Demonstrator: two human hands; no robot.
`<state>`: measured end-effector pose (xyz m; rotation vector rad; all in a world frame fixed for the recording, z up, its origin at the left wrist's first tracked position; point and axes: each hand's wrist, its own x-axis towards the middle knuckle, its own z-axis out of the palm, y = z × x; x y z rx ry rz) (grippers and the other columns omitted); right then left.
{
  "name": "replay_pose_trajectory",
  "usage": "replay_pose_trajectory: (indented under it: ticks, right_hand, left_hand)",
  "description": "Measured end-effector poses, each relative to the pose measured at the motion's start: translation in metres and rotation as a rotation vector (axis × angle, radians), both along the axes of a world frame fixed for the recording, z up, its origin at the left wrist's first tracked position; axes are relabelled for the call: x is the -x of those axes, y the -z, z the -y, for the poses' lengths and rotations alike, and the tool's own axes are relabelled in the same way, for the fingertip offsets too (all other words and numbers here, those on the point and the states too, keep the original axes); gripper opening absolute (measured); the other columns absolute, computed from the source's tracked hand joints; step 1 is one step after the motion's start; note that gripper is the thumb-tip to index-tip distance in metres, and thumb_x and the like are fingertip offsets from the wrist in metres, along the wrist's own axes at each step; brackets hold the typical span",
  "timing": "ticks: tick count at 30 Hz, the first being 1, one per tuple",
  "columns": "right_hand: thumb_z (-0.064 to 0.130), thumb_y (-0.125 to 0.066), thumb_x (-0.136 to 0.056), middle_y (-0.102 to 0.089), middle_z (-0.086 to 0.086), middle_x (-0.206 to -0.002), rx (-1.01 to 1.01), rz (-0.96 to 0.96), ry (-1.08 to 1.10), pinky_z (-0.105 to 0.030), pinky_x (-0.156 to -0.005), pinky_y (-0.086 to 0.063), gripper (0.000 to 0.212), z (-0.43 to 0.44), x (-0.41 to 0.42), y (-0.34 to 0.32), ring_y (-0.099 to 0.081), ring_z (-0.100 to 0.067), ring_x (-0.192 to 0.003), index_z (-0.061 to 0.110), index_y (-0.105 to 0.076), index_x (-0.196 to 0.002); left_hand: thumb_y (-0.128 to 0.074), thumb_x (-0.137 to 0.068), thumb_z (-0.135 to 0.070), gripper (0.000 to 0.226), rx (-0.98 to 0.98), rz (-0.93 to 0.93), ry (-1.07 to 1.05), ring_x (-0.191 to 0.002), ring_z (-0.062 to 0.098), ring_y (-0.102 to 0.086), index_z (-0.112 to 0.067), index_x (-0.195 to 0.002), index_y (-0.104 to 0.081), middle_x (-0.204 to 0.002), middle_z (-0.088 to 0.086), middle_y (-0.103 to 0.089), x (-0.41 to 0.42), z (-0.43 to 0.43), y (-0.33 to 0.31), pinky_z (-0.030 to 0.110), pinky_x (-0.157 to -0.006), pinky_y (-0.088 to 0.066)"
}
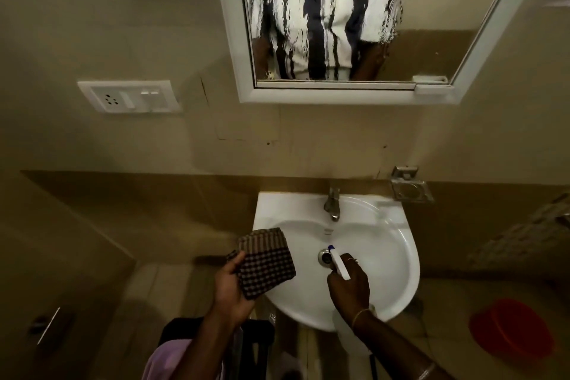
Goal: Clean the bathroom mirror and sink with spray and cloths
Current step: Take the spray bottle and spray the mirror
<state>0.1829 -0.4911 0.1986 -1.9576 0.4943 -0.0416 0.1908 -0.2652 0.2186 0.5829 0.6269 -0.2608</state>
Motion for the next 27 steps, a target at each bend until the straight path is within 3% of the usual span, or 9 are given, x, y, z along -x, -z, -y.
replay_pose_trajectory:
  ticks: [5, 10, 14, 20, 25, 27]
  right_hand:
    - [-0.006, -0.057, -0.082, -0.066, 0.007, -0.088, -0.050, -0.028, -0.039, -0.027, -0.076, -0.046, 0.041, -0.001, 0.004, 0.003, -0.062, -0.008, -0.082, 0.025, -0.071, -0.104]
    - [-0.001, -0.056, -0.078, -0.070, 0.006, -0.091, -0.089, -0.139, -0.106, -0.036, -0.082, -0.055, 0.048, -0.010, 0.010, 0.003, -0.067, -0.016, -0.087, 0.043, -0.067, -0.092]
    - [0.005, -0.058, -0.080, -0.070, 0.006, -0.086, -0.028, -0.193, -0.114, -0.040, -0.083, -0.057, 0.028, -0.022, 0.011, 0.006, -0.067, -0.019, -0.084, 0.031, -0.067, -0.084]
    - [0.009, -0.061, -0.087, -0.066, 0.003, -0.084, 0.063, -0.211, -0.098, -0.039, -0.081, -0.054, 0.012, -0.030, 0.011, 0.006, -0.065, -0.026, -0.085, 0.018, -0.068, -0.090]
    - [0.006, -0.060, -0.087, -0.067, 0.002, -0.084, 0.061, -0.182, -0.191, -0.038, -0.077, -0.053, 0.019, -0.033, 0.022, 0.009, -0.064, -0.018, -0.080, 0.024, -0.066, -0.085]
    - [0.004, -0.060, -0.083, -0.067, 0.001, -0.085, 0.019, -0.189, -0.219, -0.040, -0.078, -0.053, 0.022, -0.034, 0.026, 0.011, -0.064, -0.019, -0.080, 0.025, -0.065, -0.083]
  left_hand:
    - [-0.045, -0.101, -0.026, 0.047, 0.002, 0.012, -0.005, -0.119, 0.041, -0.060, -0.003, -0.140, -0.055, -0.140, 0.025, -0.058, 0.000, -0.003, 0.003, 0.051, -0.092, -0.056]
    - [-0.046, -0.099, -0.028, 0.050, 0.001, -0.014, -0.018, -0.122, 0.039, -0.059, -0.004, -0.143, -0.053, -0.144, 0.023, -0.056, 0.001, -0.008, 0.009, 0.048, -0.092, -0.056]
    - [-0.051, -0.093, -0.028, 0.058, 0.003, -0.021, -0.033, -0.135, 0.040, -0.051, -0.004, -0.146, -0.050, -0.147, 0.023, -0.053, 0.002, -0.011, 0.009, 0.049, -0.096, -0.054]
    - [-0.052, -0.091, -0.028, 0.059, 0.021, -0.033, -0.051, -0.115, 0.037, -0.063, -0.003, -0.145, -0.051, -0.144, 0.021, -0.056, 0.003, -0.014, 0.006, 0.045, -0.083, -0.061]
    - [-0.051, -0.092, -0.029, 0.053, 0.026, -0.052, -0.045, -0.114, 0.037, -0.063, -0.004, -0.139, -0.056, -0.134, 0.021, -0.063, 0.009, -0.024, 0.010, 0.049, -0.096, -0.052]
    - [-0.047, -0.098, -0.030, 0.047, 0.019, -0.061, -0.049, -0.110, 0.035, -0.065, -0.004, -0.135, -0.059, -0.126, 0.019, -0.068, 0.011, -0.029, 0.012, 0.047, -0.093, -0.055]
